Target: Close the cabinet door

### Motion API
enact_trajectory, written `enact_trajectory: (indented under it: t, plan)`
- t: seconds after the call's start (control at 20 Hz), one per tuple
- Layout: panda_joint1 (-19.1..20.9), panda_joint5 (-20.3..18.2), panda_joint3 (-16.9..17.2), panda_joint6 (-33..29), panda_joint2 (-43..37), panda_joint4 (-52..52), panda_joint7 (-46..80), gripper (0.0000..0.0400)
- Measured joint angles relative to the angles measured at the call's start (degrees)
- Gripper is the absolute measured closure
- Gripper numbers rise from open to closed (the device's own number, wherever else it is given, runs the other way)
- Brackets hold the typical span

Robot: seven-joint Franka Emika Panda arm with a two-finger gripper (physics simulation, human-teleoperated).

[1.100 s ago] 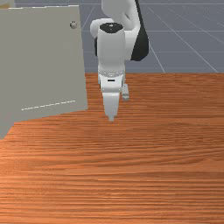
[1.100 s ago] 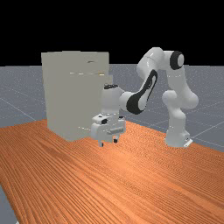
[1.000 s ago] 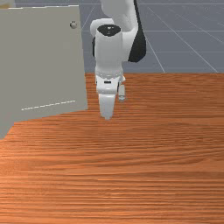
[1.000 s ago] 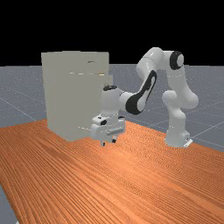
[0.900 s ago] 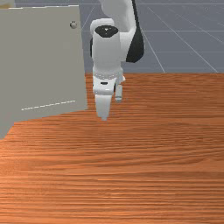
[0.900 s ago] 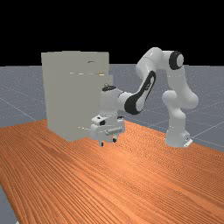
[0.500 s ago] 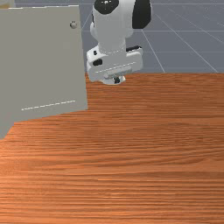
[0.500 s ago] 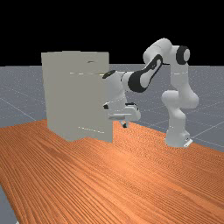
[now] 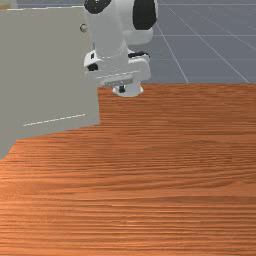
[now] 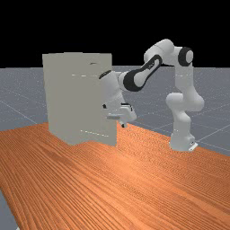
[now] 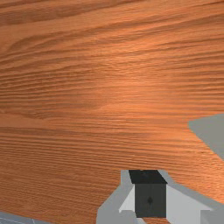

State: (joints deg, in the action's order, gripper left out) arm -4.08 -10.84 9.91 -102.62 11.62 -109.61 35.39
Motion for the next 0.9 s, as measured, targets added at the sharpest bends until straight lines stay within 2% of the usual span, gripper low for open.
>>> enact_trajectory:
  t: [0.2, 0.4, 0.65, 0.9]
  plan:
    - [-3.1, 0.8, 3.4, 0.0, 0.0, -0.5, -4.0, 0.0400]
    - [-8.4, 0.9, 9.4, -0.4, 0.0, -1.0, -8.4, 0.0400]
    - [-18.9, -0.5, 22.7, -0.4, 1.9, -1.2, -12.5, 0.0400]
    - [-29.5, -5.3, 35.2, 1.1, 5.3, -0.1, -15.4, 0.0400]
